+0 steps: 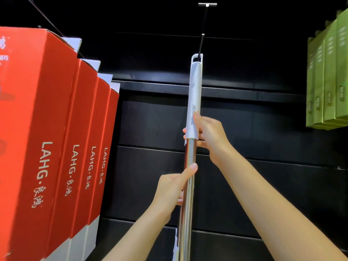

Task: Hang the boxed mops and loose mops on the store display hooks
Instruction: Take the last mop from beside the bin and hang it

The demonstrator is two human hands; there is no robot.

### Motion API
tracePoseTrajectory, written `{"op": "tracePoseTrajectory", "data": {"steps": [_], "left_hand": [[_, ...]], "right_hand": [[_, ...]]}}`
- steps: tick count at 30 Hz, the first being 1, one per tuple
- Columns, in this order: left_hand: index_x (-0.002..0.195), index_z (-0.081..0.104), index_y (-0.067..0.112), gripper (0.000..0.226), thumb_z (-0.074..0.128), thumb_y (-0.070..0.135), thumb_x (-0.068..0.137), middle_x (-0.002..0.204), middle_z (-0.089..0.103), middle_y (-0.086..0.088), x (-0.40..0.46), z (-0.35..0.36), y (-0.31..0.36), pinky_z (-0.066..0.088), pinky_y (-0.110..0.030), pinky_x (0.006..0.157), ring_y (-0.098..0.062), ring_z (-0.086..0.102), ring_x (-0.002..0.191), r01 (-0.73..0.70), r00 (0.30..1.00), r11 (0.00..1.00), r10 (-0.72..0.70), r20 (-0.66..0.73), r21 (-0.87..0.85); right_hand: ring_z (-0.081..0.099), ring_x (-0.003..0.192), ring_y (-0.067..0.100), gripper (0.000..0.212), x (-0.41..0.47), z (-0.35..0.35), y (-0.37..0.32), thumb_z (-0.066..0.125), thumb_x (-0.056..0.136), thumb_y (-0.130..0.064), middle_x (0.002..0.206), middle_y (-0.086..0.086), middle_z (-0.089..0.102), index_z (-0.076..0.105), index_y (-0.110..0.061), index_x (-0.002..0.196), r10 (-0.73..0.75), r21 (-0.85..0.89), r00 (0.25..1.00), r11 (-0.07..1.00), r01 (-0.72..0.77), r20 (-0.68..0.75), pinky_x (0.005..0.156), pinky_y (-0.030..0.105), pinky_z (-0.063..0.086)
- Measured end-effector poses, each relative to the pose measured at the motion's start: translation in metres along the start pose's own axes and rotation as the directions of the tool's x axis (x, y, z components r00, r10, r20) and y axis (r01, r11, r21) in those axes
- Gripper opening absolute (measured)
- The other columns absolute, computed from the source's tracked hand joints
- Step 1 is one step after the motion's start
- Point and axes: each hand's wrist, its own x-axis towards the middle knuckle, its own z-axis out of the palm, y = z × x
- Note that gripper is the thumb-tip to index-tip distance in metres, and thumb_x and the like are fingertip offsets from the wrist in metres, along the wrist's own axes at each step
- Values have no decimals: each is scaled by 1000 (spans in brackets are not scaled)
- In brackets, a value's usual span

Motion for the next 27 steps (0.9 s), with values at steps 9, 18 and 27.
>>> {"op": "tracePoseTrajectory", "data": {"steps": [9,18,27], "left_hand": [[95,68,-2,92,57,76,48,80,61,-12,22,4,-13,54,-22,62,-22,59,70,-2,1000,1000,2,7,17],[92,69,-1,78,59,71,65,84,68,-20,57,10,-36,58,-37,76,-30,70,79,-14,999,996,17,-28,87],[80,64,25,38,58,62,77,87,70,-1,77,9,-48,49,-19,58,-15,69,80,1,1000,1000,-1,1,24]], "right_hand": [[68,80,17,24,18,1,19,46,97,-41,95,7,70,56,-20,104,8,-62,1000,998,-9,-19,62,23,55],[66,73,12,25,51,5,48,47,96,-42,85,0,66,54,-20,105,62,-79,994,994,-70,-89,54,20,50],[66,85,19,26,75,10,70,47,96,-43,94,4,66,56,-19,102,53,-124,992,990,-68,-118,73,30,56]]}}
